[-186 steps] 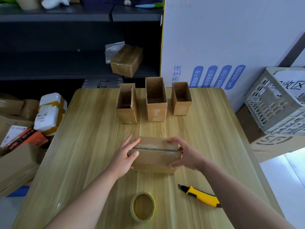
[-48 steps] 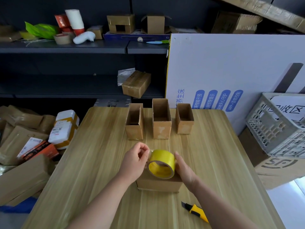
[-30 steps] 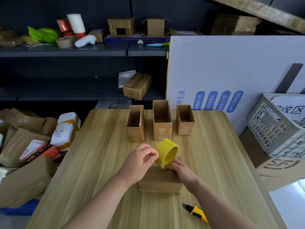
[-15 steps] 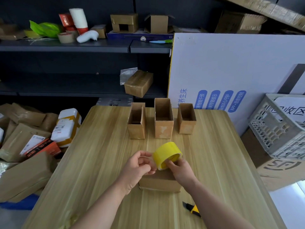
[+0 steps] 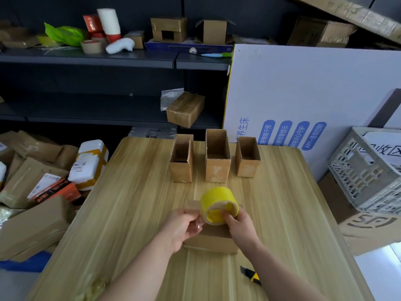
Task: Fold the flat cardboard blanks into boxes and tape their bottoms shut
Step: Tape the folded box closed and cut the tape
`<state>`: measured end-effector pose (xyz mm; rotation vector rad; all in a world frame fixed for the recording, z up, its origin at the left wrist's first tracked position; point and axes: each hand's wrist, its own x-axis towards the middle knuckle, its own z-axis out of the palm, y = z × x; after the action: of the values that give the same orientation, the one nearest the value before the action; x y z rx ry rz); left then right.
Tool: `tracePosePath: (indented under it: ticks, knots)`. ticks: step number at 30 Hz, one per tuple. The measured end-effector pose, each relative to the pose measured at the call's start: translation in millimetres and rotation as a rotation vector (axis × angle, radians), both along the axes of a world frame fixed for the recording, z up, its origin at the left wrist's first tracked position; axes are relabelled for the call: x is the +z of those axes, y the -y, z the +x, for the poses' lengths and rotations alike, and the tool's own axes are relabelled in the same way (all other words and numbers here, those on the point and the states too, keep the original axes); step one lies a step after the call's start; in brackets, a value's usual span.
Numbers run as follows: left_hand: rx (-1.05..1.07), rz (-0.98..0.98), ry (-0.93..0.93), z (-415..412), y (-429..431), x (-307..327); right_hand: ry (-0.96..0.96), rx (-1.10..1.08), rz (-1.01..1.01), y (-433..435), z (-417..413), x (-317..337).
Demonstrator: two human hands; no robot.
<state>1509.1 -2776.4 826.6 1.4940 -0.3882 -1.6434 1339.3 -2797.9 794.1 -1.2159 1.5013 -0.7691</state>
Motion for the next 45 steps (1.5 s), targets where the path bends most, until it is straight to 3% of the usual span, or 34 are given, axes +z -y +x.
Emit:
tracePosePath:
  ticks: [3, 9, 13, 16, 23, 31, 45]
  knots:
    - [0.016, -0.054, 0.269, 42.0, 11.5, 4.7, -0.072, -0.061, -0.026, 2.5, -8.9, -2.0]
    - [-0.125, -0.015, 0.45, 66.7, 21.0, -11.7, -0.025, -0.072, -0.035, -3.0, -5.4, -1.7]
    - [0.027, -0.045, 0.238, 54.7, 11.7, -24.4, -0.033, 0.042, -0.048, -2.5, -12.7, 2.4]
    - [0.132, -0.101, 0.128, 50.2, 0.0, -26.7, -0.035, 0.012, -0.02, -0.4, -13.0, 1.6]
    - [0.17, -0.181, 0.339, 23.6, -21.2, -51.7, 0.131, -0.133, 0.073, 4.6, -17.7, 6.8]
    - [0.208, -0.208, 0.48, 14.9, -34.1, -68.9, 0.064, -0.138, 0.058, 6.5, -16.3, 2.6]
    - [0.027, -0.249, 0.64, 20.3, -25.4, -71.1, 0.108, -0.162, 0.096, 5.6, -18.2, -0.1]
